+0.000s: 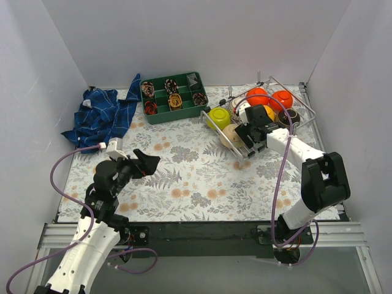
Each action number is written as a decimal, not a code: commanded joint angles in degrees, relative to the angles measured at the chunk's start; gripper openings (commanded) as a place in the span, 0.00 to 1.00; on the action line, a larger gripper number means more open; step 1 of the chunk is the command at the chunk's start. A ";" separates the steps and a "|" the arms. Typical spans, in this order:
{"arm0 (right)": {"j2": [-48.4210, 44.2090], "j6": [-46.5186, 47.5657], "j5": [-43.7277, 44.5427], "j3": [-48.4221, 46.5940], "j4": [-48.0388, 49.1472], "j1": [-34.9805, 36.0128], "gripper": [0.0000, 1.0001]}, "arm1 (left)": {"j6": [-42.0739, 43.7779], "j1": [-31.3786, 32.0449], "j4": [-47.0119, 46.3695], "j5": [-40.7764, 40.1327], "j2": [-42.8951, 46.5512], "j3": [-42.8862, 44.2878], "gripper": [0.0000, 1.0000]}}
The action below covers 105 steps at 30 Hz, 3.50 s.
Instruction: Unload the bowls from the dish rack
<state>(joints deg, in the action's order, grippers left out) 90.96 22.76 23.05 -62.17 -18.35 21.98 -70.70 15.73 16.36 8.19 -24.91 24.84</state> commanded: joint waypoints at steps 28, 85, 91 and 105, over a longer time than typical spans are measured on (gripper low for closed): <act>5.19 8.26 4.02 8.46 9.12 4.30 0.99 | 1.00 2.03 -1.15 -1.07 1.44 -0.50 0.98; -6.58 -1.49 14.92 -1.81 0.95 8.26 0.12 | 1.26 2.03 -0.89 2.27 -0.14 0.21 0.98; -10.79 -5.97 10.54 -4.62 -0.99 8.08 0.11 | 0.82 2.03 -2.38 5.17 -2.33 1.70 0.98; -23.01 -29.23 -32.95 -7.80 3.37 8.08 0.12 | -2.95 2.82 -15.20 15.09 -20.52 11.36 0.98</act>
<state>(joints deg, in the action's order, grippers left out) 70.94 5.45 8.25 -69.71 -23.38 29.98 -71.94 17.65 7.64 18.79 -41.01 31.97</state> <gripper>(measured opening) 0.776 0.982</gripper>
